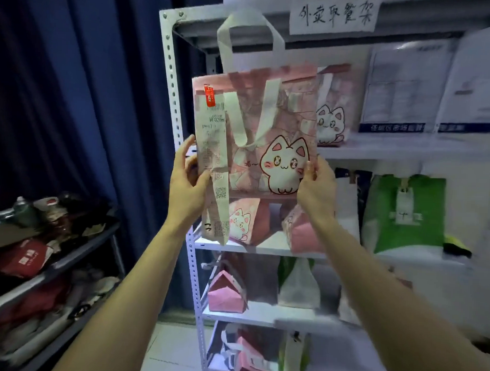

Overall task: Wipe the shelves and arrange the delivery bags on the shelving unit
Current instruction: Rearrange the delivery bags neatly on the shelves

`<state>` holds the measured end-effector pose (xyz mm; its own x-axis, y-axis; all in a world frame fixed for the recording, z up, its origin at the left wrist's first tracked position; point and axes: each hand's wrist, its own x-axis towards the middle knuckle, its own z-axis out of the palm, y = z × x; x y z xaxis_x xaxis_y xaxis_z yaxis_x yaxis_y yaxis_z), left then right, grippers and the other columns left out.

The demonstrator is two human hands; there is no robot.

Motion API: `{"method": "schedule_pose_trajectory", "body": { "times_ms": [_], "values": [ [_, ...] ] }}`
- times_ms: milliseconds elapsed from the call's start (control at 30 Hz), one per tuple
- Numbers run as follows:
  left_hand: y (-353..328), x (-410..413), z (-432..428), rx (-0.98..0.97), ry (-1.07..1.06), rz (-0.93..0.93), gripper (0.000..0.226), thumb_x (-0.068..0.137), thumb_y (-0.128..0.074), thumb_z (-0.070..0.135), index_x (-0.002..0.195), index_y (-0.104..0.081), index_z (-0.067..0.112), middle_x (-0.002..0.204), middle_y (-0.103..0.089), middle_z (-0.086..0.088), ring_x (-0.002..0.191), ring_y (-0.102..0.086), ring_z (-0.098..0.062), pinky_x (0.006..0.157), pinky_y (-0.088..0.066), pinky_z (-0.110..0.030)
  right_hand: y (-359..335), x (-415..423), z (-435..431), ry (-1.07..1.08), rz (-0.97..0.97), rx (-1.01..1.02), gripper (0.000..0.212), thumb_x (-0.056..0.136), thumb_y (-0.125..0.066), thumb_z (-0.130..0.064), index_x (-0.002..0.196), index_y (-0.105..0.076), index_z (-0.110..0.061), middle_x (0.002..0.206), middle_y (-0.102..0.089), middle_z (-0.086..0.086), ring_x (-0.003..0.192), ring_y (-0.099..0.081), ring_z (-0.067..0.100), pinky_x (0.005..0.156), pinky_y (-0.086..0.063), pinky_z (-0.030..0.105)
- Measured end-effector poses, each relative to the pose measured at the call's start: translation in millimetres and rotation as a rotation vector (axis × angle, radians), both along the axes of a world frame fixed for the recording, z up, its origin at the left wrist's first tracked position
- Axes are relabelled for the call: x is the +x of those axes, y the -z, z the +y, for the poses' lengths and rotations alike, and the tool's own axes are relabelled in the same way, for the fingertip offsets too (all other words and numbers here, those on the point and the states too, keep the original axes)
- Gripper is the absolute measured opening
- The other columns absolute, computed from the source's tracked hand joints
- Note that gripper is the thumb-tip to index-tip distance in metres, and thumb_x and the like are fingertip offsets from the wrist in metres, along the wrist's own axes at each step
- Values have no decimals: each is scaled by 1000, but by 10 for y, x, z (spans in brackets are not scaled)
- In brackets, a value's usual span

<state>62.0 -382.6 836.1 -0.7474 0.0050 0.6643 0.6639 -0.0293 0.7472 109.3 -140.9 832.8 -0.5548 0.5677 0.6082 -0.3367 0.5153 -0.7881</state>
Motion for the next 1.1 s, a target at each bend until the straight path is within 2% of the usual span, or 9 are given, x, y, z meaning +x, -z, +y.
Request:
{"method": "schedule_pose_trajectory", "body": {
  "times_ms": [133,267,367,467,633,733,833,967,1100],
  "values": [
    [171,246,356,-100,58,-101,54,107,-65,18,156,-45,26,138,-69,10,125,-68,-6,106,-58,-38,164,636,314,46,-31,-69,21,113,-42,-19,103,-59,-12,94,-67,1,84,-62,16,71,-51,34],
    [229,493,817,-261,163,-172,27,112,-57,36,135,-64,24,123,-76,11,117,-72,-14,101,-58,-42,138,1179,662,174,-20,-97,18,110,-44,-10,100,-60,-11,91,-66,0,80,-59,14,69,-46,31],
    [184,713,1145,-256,234,-160,24,114,-52,34,130,-65,22,116,-76,10,96,-73,3,78,-58,-23,45,1401,931,239,-29,-81,18,109,-44,-11,107,-62,-10,98,-68,6,90,-64,26,77,-53,41],
    [69,749,1416,-221,277,-164,25,114,-52,31,134,-65,23,114,-77,9,89,-73,7,66,-55,-12,-45,1521,1174,208,-88,-48,18,107,-47,-14,113,-59,-25,103,-67,-6,96,-64,20,86,-57,43],
    [-189,505,1839,-234,341,-97,25,113,-51,42,135,-62,44,123,-77,13,111,-76,-16,97,-60,-53,-112,1363,1835,105,-136,-9,58,92,-50,-11,124,-52,-60,122,-69,-24,112,-67,16,95,-61,51],
    [-339,312,2133,-198,320,-68,29,113,-52,38,141,-61,38,123,-76,15,112,-73,-10,101,-59,-49,-387,1405,1871,102,-121,-5,61,95,-50,0,142,-52,-39,128,-65,-17,123,-63,18,102,-58,46],
    [-466,100,2415,-186,358,-57,34,112,-53,39,146,-56,41,131,-72,17,121,-69,-11,104,-57,-47,-565,1296,2087,125,-97,0,64,95,-48,12,150,-48,-21,126,-62,-12,122,-61,17,97,-59,38],
    [-610,-86,2806,-205,351,-7,37,115,-50,27,152,-53,30,134,-69,15,114,-66,4,85,-55,-15,-694,1124,2432,190,-104,-3,68,95,-51,10,155,-42,-20,139,-61,-7,127,-59,19,106,-56,46],
    [-665,-226,3179,-239,370,23,37,113,-49,21,149,-55,30,134,-71,15,119,-68,-4,96,-56,-27,-675,1046,2769,212,-90,1,64,93,-54,9,150,-46,-19,142,-62,-1,128,-61,26,101,-58,53]
  ]
}}
